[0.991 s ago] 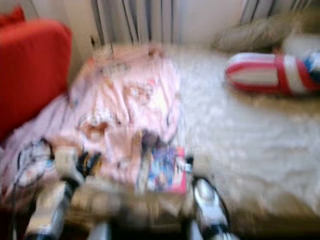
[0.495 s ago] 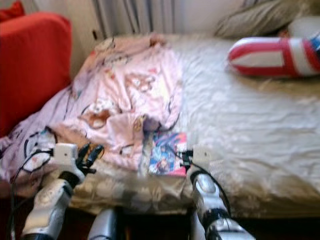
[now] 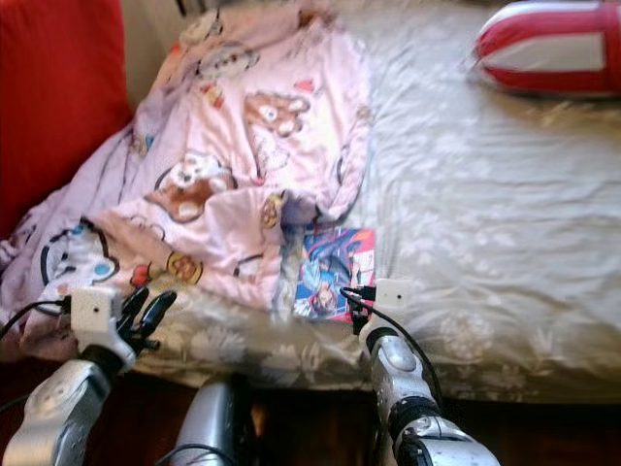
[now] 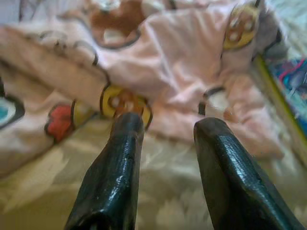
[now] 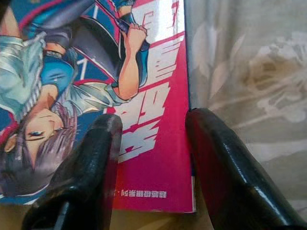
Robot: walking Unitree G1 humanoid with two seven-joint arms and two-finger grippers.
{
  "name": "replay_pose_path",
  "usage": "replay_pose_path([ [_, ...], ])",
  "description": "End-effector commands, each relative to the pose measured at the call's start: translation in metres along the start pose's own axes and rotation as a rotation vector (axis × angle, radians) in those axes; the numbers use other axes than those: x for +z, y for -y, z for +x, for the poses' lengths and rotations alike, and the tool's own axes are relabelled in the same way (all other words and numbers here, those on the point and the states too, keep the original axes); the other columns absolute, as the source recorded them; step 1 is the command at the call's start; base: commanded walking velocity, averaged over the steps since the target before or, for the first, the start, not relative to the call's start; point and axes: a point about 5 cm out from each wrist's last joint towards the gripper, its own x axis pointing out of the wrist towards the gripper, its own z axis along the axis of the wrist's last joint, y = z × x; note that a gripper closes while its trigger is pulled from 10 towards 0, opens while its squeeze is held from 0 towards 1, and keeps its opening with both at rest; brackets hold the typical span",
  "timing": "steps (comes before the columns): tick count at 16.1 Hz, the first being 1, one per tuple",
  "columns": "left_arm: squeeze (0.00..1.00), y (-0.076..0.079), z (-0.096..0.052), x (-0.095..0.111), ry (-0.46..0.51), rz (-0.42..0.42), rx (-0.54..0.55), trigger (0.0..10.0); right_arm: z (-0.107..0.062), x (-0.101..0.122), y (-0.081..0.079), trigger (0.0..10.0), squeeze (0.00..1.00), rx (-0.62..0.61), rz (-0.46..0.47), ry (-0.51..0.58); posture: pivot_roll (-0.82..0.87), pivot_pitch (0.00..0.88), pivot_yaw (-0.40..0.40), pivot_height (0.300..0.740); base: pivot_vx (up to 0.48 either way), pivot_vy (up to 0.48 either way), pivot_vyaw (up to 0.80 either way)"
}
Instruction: Clean up the room
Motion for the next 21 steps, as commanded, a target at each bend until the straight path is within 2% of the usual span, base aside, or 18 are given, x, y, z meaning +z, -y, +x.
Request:
replay_pose_path([
  [1,0.00,-0.006,-0.005,0.003,-0.006,-0.001,0.021,10.0,-0.001,-0.008,-0.004,10.0,0.00,0.004,0.019,-0.030,0.24,0.270,0.109,0.565,0.000,0.000,0.00],
  [6,0.00,-0.003,-0.010,0.003,-0.038,0.002,0.023,10.0,-0.005,-0.017,0.000,10.0,0.00,-0.021,0.074,-0.039,0.24,0.271,0.114,0.565,0.000,0.000,0.00],
  [9,0.00,-0.006,-0.012,0.005,-0.047,0.004,0.028,10.0,-0.008,-0.025,0.002,10.0,0.00,-0.021,0.173,-0.067,0.25,0.276,0.113,0.565,0.000,0.000,0.00],
  [11,0.00,-0.007,-0.014,0.004,-0.056,0.005,0.032,10.0,-0.009,-0.032,-0.002,10.0,0.00,0.025,0.323,-0.101,0.25,0.279,0.112,0.565,0.000,0.000,0.00],
  [12,0.00,-0.007,-0.014,0.004,-0.059,0.004,0.034,10.0,-0.009,-0.034,-0.006,10.0,0.00,0.064,0.369,-0.117,0.25,0.280,0.112,0.565,0.000,0.000,0.00],
  [16,0.00,-0.007,-0.014,0.003,-0.065,0.006,0.038,10.0,-0.009,-0.035,-0.012,10.0,0.00,0.100,0.367,-0.121,0.25,0.274,0.110,0.565,0.000,0.000,0.00],
  [17,0.00,-0.007,-0.013,0.003,-0.067,0.006,0.036,10.0,-0.009,-0.035,-0.011,6.3,0.00,0.101,0.379,-0.115,0.25,0.272,0.110,0.565,0.000,0.000,0.00],
  [18,0.00,-0.006,-0.013,0.002,-0.069,0.006,0.034,10.0,-0.010,-0.036,-0.010,4.2,0.00,0.104,0.383,-0.116,0.25,0.271,0.111,0.565,0.000,0.000,0.00],
  [19,0.00,-0.005,-0.013,0.002,-0.070,0.006,0.032,10.0,-0.010,-0.037,-0.010,0.0,0.00,0.105,0.384,-0.118,0.25,0.272,0.111,0.565,0.000,0.000,0.00],
  [21,0.00,-0.005,-0.013,0.002,-0.072,0.006,0.030,10.0,-0.011,-0.038,-0.008,0.0,0.00,0.104,0.381,-0.119,0.25,0.274,0.111,0.565,0.000,0.000,0.00],
])
